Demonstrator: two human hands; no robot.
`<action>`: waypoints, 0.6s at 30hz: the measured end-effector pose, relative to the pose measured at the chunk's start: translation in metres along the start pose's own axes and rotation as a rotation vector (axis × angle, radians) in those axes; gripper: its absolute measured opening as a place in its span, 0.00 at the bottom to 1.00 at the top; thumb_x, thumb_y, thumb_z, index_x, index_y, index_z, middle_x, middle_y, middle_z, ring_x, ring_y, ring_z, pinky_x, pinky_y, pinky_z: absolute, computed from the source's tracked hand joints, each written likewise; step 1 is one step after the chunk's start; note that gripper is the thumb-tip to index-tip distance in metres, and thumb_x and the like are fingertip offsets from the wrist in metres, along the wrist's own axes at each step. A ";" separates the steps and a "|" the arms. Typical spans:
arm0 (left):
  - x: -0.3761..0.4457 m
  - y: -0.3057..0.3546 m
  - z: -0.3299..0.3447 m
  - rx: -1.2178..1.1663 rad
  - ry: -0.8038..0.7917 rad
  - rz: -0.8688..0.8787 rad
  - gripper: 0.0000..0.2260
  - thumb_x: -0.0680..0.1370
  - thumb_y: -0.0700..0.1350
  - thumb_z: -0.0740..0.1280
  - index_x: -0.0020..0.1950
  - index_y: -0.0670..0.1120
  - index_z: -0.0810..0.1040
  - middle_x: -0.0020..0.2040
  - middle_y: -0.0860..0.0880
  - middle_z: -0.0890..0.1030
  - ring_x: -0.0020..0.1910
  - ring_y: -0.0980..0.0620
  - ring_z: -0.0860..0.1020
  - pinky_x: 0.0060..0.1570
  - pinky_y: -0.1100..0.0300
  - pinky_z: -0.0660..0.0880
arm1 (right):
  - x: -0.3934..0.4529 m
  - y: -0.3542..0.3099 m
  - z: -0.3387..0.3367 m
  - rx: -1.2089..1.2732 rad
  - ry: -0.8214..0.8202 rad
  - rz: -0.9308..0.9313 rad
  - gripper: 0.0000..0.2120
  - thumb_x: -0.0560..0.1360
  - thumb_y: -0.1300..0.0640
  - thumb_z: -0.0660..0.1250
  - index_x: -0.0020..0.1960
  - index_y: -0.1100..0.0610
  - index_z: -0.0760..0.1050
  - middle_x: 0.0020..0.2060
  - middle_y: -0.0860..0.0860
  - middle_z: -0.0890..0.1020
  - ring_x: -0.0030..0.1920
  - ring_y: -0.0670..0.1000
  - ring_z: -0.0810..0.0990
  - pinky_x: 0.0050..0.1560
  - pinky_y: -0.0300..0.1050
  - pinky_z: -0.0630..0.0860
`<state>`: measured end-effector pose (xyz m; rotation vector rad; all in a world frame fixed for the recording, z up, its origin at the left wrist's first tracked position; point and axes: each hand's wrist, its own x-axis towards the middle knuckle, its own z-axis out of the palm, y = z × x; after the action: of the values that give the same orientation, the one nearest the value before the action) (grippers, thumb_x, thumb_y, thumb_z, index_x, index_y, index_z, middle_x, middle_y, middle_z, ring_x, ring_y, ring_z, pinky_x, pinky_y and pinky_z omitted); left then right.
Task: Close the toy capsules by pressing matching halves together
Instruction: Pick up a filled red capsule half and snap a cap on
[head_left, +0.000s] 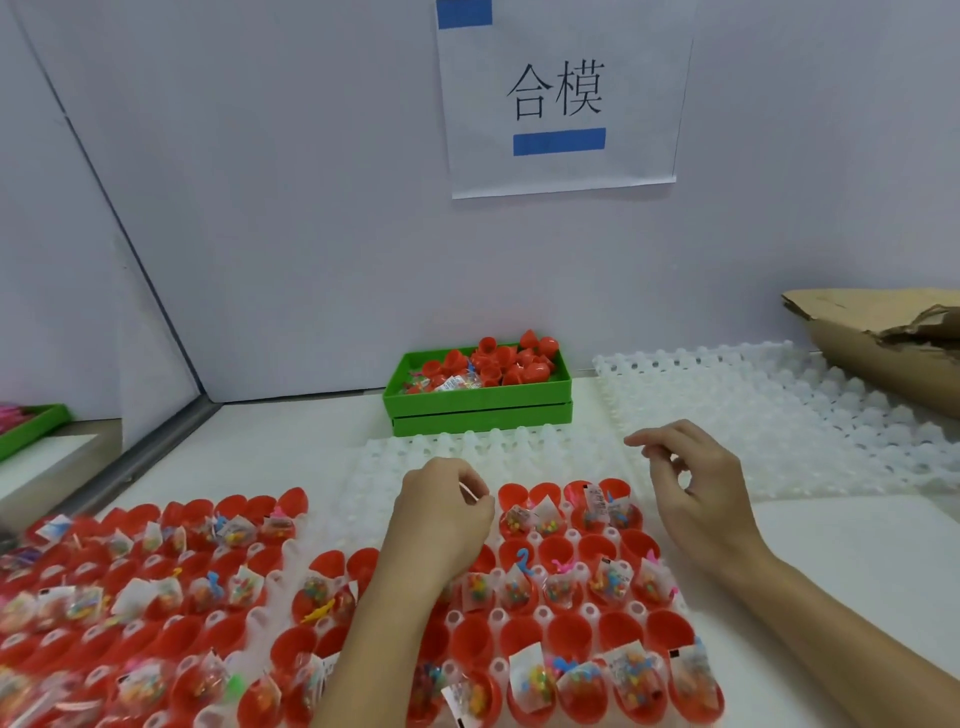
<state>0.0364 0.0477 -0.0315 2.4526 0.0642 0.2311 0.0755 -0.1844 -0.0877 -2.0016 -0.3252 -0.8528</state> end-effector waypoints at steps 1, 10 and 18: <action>-0.001 0.000 0.001 0.016 -0.019 0.007 0.05 0.78 0.43 0.67 0.44 0.50 0.81 0.42 0.52 0.81 0.37 0.59 0.77 0.31 0.72 0.68 | 0.000 0.001 0.001 -0.002 -0.008 -0.005 0.17 0.75 0.74 0.63 0.48 0.56 0.82 0.43 0.46 0.81 0.47 0.40 0.78 0.42 0.29 0.72; -0.001 -0.002 -0.004 -0.001 -0.209 0.017 0.04 0.76 0.41 0.71 0.48 0.49 0.83 0.43 0.54 0.82 0.39 0.60 0.79 0.33 0.73 0.70 | 0.000 0.004 0.000 -0.013 -0.024 0.006 0.17 0.76 0.73 0.62 0.48 0.54 0.81 0.43 0.43 0.80 0.50 0.37 0.77 0.44 0.27 0.72; 0.000 -0.002 -0.002 -0.035 -0.221 0.036 0.06 0.75 0.43 0.74 0.52 0.50 0.82 0.45 0.53 0.82 0.36 0.60 0.77 0.30 0.72 0.68 | 0.000 0.003 0.001 0.000 -0.030 0.042 0.17 0.77 0.73 0.61 0.48 0.55 0.82 0.44 0.45 0.81 0.48 0.41 0.78 0.43 0.28 0.72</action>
<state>0.0358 0.0509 -0.0313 2.4299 -0.0792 -0.0238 0.0778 -0.1857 -0.0899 -2.0159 -0.2986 -0.7971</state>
